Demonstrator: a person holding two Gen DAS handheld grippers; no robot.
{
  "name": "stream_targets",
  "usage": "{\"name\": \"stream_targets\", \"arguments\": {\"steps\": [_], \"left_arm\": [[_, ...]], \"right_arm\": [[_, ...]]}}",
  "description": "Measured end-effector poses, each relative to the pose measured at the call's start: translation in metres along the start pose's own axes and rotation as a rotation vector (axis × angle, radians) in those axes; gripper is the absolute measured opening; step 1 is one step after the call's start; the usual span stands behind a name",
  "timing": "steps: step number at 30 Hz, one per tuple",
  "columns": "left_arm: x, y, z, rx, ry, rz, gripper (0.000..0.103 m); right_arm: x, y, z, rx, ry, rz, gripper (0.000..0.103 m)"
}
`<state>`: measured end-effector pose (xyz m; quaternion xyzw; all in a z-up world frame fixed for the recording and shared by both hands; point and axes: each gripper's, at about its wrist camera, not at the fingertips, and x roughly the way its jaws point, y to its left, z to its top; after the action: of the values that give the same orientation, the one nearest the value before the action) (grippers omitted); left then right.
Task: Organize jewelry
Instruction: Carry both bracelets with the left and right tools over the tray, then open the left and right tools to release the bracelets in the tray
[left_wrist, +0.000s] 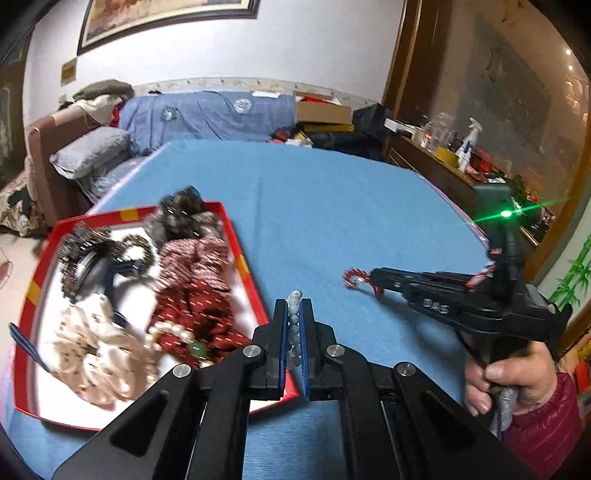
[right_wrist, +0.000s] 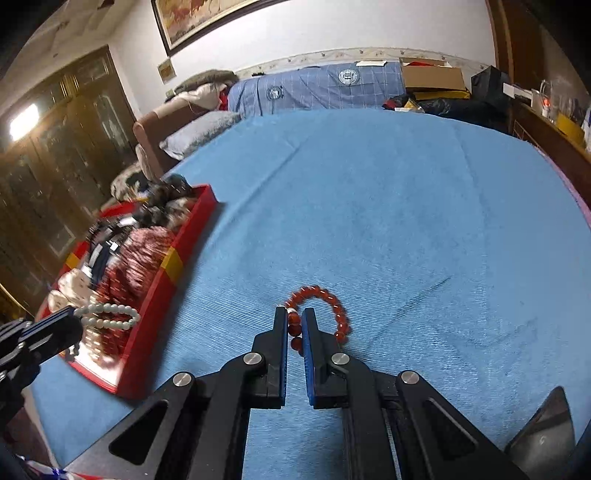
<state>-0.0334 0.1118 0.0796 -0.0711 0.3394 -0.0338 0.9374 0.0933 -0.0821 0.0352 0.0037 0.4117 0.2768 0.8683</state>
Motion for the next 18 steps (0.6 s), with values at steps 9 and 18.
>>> {"name": "stream_targets", "arguments": {"steps": [9, 18], "left_arm": [[-0.014, 0.021, 0.005, -0.025, -0.039, 0.056, 0.005], [-0.024, 0.062, 0.002, -0.096, -0.058, 0.127, 0.005]], "right_arm": [[-0.028, 0.041, 0.01, 0.035, -0.079, 0.14, 0.008], [-0.032, 0.131, 0.027, -0.071, -0.112, 0.248, 0.008]]}}
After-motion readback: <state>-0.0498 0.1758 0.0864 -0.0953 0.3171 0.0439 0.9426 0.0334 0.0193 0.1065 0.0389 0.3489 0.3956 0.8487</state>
